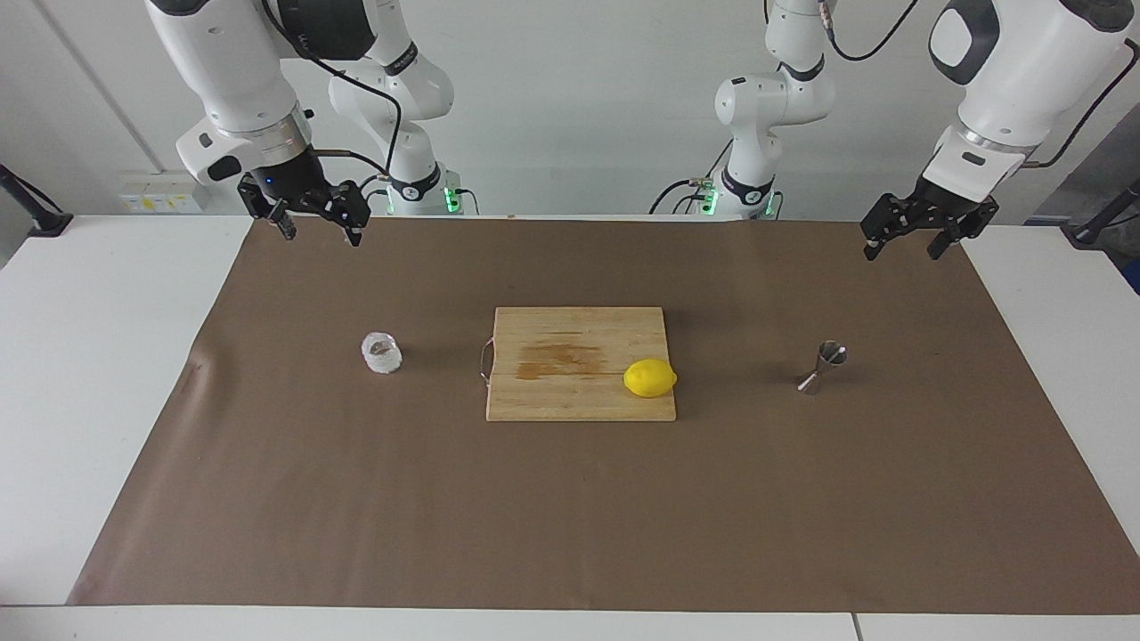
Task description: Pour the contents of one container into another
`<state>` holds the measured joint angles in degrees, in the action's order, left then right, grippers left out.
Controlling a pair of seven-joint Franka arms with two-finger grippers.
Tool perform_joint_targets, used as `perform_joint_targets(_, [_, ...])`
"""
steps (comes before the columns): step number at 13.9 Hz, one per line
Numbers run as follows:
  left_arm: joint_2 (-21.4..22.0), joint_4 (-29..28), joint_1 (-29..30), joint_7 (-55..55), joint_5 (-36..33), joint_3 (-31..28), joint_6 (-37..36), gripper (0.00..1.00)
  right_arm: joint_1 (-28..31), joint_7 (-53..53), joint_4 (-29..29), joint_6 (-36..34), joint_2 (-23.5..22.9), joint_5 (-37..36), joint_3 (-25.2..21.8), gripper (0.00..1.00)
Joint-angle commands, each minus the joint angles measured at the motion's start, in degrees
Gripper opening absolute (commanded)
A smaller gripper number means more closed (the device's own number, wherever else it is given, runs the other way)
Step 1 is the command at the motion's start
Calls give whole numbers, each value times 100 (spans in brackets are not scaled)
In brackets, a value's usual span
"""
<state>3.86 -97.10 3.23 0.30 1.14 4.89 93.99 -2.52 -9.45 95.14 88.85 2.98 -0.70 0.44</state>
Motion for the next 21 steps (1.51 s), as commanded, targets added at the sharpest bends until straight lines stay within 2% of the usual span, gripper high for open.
perform_joint_targets(1, [142, -125, -77, -56, -88, -49, 5, 100, 94, 93, -13, -52, 19, 166, 36, 100])
perform_joint_targets(16, [142, -125, -68, -47, -88, -58, -4, 100, 94, 93, -13, -60, 19, 158, 35, 100])
perform_joint_targets(21, [151, -143, -42, -47, -88, -58, -214, 100, 94, 93, -13, -52, 19, 166, 35, 100])
